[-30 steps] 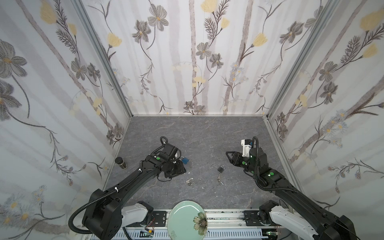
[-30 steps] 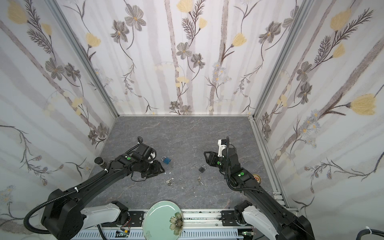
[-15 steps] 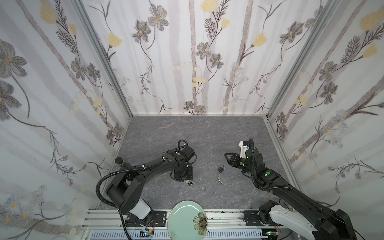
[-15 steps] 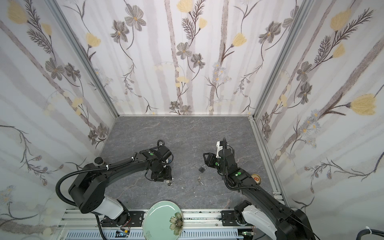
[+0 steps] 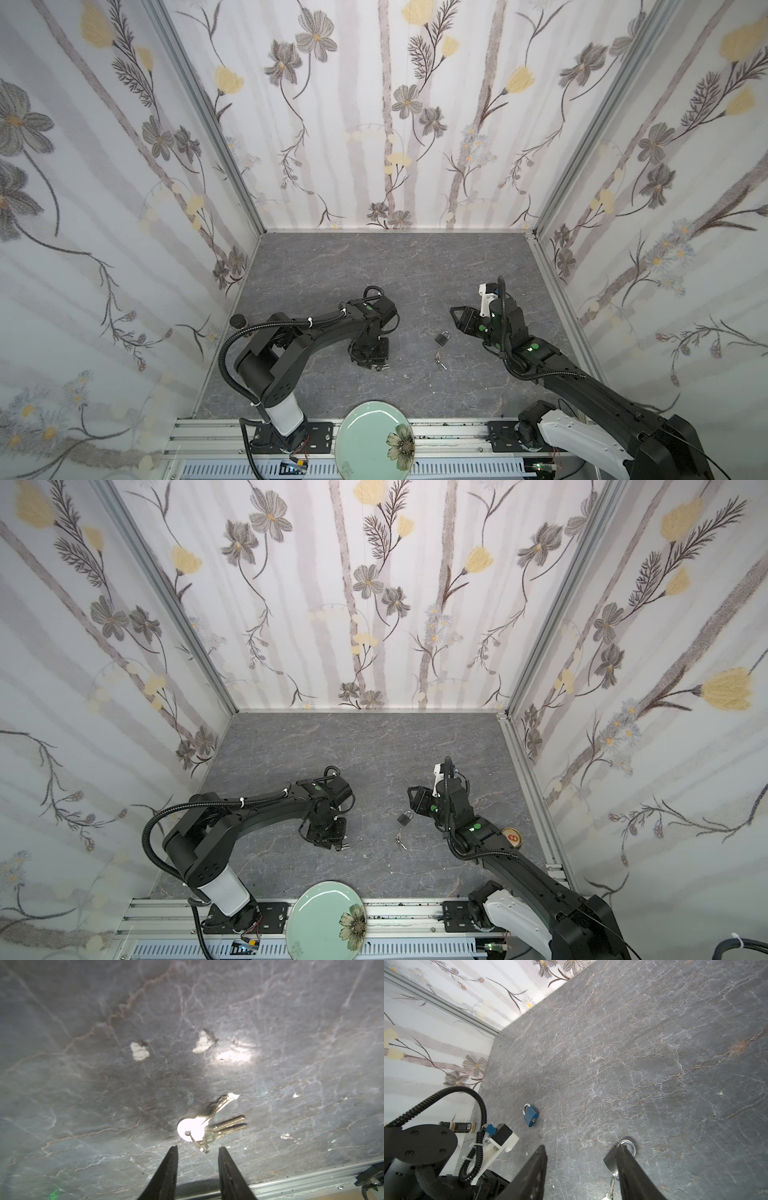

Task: Unlock with the key
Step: 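Reach the left gripper down to the silver key ring while the right arm lifts, then close the left gripper on the silver key ring and lift it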

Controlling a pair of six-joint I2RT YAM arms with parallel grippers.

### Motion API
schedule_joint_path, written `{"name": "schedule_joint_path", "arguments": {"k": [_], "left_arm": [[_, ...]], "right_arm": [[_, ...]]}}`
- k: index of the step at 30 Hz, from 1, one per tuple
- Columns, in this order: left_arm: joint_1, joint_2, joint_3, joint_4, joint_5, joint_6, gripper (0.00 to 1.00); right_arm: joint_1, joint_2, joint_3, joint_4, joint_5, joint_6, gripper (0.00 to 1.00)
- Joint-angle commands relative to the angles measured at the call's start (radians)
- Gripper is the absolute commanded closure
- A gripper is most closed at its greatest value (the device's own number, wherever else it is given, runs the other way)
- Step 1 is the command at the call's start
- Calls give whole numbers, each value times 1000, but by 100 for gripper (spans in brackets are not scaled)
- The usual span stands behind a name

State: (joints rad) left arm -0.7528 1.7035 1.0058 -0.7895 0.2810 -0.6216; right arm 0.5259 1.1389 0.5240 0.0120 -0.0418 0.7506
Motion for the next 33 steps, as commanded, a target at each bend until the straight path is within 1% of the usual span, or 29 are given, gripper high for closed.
{"name": "schedule_joint_path", "arguments": {"k": [1,5,9,14,19,24,29,32,33], "left_arm": [[0,14,10,-12,-13,17,69],[-1,10,11,-8,-14,20,75],[0,11,7,-4,-13,21,85],[0,5,5,3,-27,22,90],[-1,-13,8,2,-40,28,100],[0,-46,30,-15,-70,52,100],[0,-95,91,-50,-73,134,100],[0,-130,148,-90,-88,212,100],[0,-138,173,-107,-96,239,100]], "right_arm": [[1,7,11,34,17,6,45],[0,8,5,35,22,8,45],[0,9,4,34,24,9,45],[0,7,-1,39,25,16,45],[0,5,-14,47,22,26,45],[1,5,-19,59,9,27,46],[3,6,-18,76,-35,-9,49],[3,7,-12,91,-75,-55,54],[5,8,-8,101,-93,-77,60]]}}
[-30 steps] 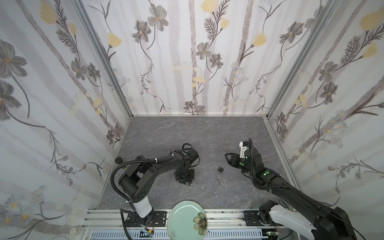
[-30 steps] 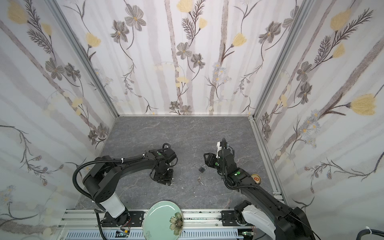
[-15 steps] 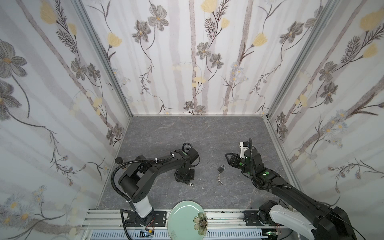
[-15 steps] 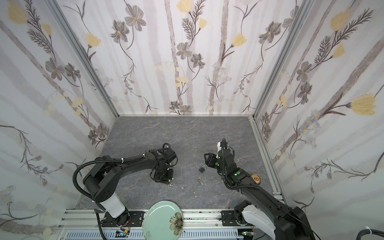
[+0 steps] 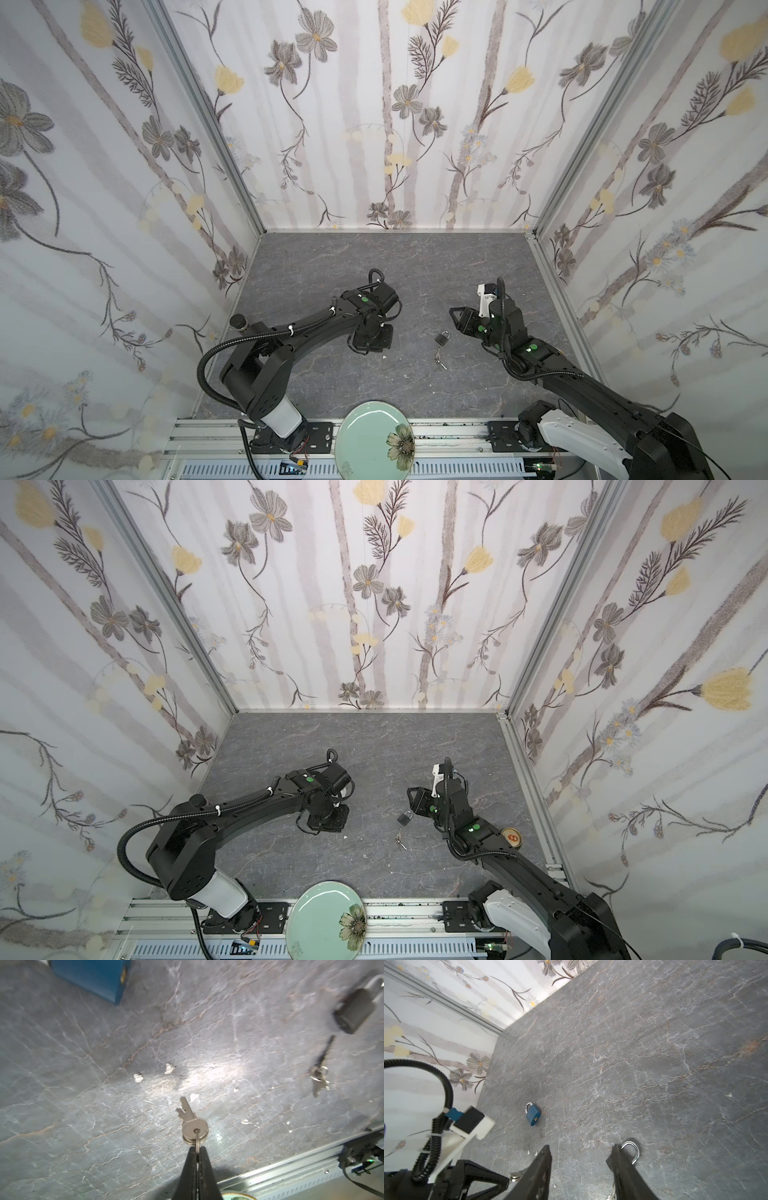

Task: Unlock with the key
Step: 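Close the left gripper on the silver key ring and lift it, then carry the keys toward the right gripper while the right gripper reaches to grasp them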

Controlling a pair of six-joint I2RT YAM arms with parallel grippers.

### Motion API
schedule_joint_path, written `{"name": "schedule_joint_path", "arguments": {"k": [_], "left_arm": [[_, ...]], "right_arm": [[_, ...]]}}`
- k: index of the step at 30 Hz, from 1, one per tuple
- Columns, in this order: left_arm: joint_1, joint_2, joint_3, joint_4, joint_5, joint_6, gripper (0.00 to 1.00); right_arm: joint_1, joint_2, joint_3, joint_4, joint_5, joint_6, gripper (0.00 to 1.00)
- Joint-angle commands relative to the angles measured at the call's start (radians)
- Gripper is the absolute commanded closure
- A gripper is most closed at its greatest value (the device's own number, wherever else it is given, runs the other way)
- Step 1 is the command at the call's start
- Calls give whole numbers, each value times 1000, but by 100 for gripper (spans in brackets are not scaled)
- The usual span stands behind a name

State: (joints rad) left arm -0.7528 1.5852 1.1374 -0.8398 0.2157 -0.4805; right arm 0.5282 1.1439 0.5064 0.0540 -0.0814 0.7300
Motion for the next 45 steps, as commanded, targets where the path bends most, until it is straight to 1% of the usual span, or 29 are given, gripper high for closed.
{"name": "schedule_joint_path", "arguments": {"k": [1,5,10,13,17,22,24,26,31,33,40,45], "left_arm": [[-1,-26,62,-73,-36,119,100],[0,-48,158,-129,-32,214,100],[0,-56,260,-190,23,318,100],[0,-57,305,-211,45,359,100],[0,-60,358,-207,69,382,100],[0,-71,377,-169,135,398,100],[-1,-76,375,-155,167,400,100],[-2,-78,377,-148,196,406,100],[-8,-92,377,-147,238,420,100],[-12,-97,379,-149,256,426,100],[-33,-100,402,-161,304,455,100],[-46,-81,428,-191,304,475,100]], "right_arm": [[3,4,14,63,-69,-77,61],[13,-14,15,112,-134,-161,61],[32,-92,-56,254,-222,-281,61],[38,-117,-52,247,-273,-346,62],[39,-119,-30,221,-327,-388,63],[46,-90,-20,244,-392,-390,70],[59,-80,-14,261,-410,-395,71],[79,-75,-8,273,-421,-416,70],[138,-55,23,252,-407,-500,61],[151,-40,43,239,-409,-522,59],[192,25,110,189,-442,-590,57],[208,58,146,153,-480,-616,60]]}}
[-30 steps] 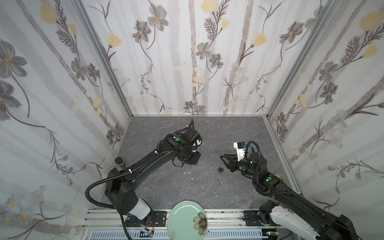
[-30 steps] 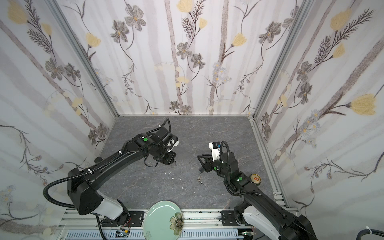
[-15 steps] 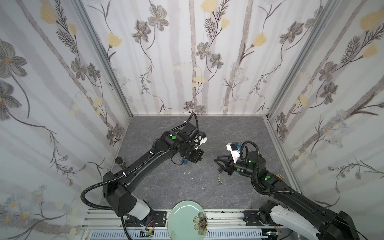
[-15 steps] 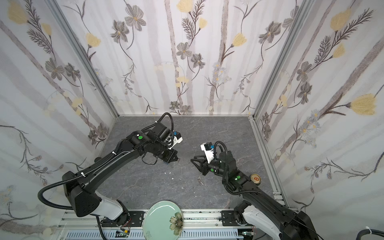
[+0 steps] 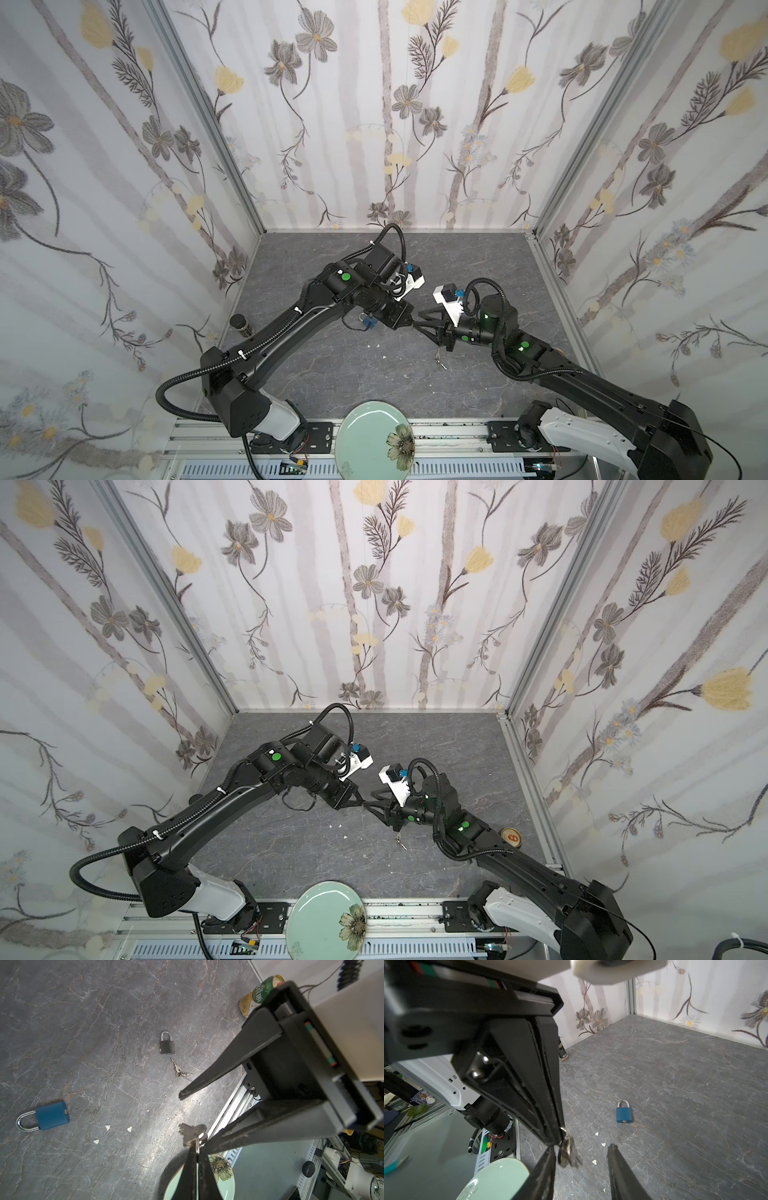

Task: Unlock with the key
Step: 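Carry the keys toward the right gripper while the right gripper reaches to grasp them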

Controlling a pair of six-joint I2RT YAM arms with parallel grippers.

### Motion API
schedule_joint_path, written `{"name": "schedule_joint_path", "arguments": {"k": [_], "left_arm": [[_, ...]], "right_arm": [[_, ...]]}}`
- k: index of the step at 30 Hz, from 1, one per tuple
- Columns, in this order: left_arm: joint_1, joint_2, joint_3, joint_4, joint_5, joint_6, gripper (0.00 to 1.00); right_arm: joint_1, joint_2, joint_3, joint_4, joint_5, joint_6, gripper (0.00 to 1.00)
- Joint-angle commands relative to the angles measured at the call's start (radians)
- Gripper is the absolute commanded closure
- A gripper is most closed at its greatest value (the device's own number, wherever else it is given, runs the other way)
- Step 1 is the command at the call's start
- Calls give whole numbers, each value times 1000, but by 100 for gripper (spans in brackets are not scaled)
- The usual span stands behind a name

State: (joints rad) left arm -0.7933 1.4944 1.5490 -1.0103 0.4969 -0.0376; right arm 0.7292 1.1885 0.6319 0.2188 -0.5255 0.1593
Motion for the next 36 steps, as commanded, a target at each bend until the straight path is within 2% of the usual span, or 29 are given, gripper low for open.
{"name": "schedule_joint_path", "arguments": {"k": [1,23,36], "left_arm": [[-7,13,20,-23,22,34,100],[-19,49,46,-53,-13,54,100],[-24,49,45,-41,-26,53,99]], "right_arm": [[11,19,28,-23,-43,-52,61],[29,15,94,-137,-115,-90,79],[31,49,109,-162,-100,-96,93]]}}
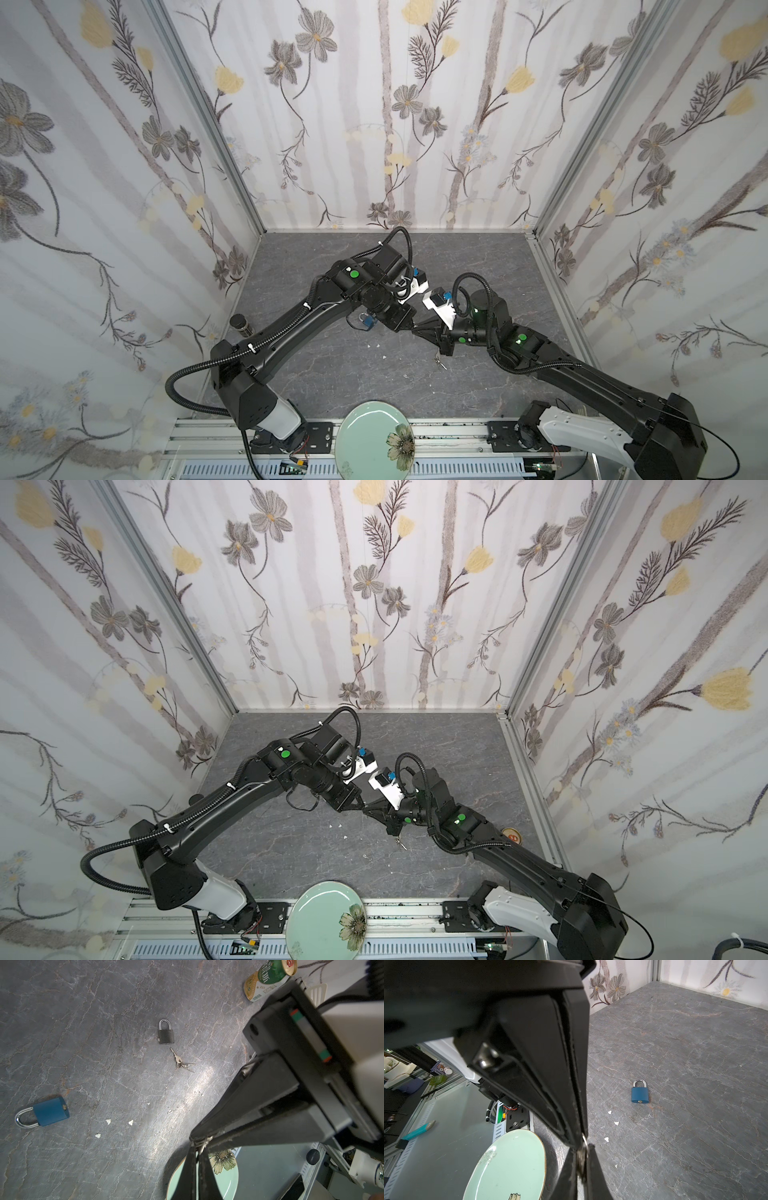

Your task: Unlock with the key

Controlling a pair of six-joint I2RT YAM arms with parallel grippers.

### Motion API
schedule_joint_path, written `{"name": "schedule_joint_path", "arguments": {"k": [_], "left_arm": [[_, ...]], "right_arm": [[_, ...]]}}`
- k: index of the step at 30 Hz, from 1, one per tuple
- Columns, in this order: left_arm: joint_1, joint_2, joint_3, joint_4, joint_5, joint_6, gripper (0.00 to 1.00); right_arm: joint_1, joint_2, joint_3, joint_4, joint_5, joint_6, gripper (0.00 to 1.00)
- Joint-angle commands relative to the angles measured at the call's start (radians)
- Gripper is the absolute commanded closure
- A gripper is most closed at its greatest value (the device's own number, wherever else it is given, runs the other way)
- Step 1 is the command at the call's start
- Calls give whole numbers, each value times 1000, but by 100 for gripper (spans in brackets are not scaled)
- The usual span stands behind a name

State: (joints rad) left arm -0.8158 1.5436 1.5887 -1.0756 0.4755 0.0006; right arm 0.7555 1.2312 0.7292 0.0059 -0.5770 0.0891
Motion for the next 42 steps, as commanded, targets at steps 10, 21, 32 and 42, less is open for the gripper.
{"name": "schedule_joint_path", "arguments": {"k": [10,21,32,42], "left_arm": [[-1,-59,-44,109,-73,-17,63],[86,-264,-265,407,-172,-201,57],[167,-402,-517,715,48,-368,64],[167,-401,-583,965,220,-476,66]], "right_arm": [[5,5,3,75,14,-6,99],[-35,6,-60,222,97,154,100],[-146,-62,-195,631,92,543,100],[-151,-103,-243,759,62,672,100]]}}
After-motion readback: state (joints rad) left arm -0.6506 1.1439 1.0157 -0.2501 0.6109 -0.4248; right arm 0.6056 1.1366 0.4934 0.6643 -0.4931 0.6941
